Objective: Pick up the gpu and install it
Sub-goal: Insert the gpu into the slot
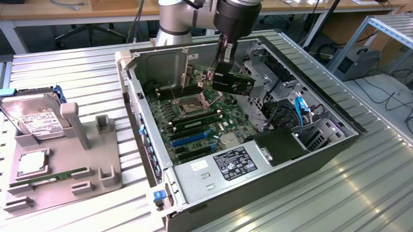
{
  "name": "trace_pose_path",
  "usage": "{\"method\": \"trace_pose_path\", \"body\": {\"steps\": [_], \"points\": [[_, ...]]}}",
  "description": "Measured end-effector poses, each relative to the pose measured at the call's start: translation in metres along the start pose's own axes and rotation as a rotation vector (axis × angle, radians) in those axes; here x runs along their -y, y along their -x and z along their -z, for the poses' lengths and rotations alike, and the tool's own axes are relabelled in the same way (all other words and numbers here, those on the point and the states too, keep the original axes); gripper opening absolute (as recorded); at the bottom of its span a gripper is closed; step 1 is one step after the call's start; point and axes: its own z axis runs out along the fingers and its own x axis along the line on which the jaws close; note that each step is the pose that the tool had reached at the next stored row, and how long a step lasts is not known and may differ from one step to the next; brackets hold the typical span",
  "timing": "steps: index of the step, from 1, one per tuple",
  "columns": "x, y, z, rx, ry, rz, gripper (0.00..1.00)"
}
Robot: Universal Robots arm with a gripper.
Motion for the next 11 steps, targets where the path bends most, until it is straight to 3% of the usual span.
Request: {"method": "trace_pose_path", "body": {"steps": [11], "points": [[0.0,0.0,-0.0006,-0.0009,0.0006,0.024,0.27]]}}
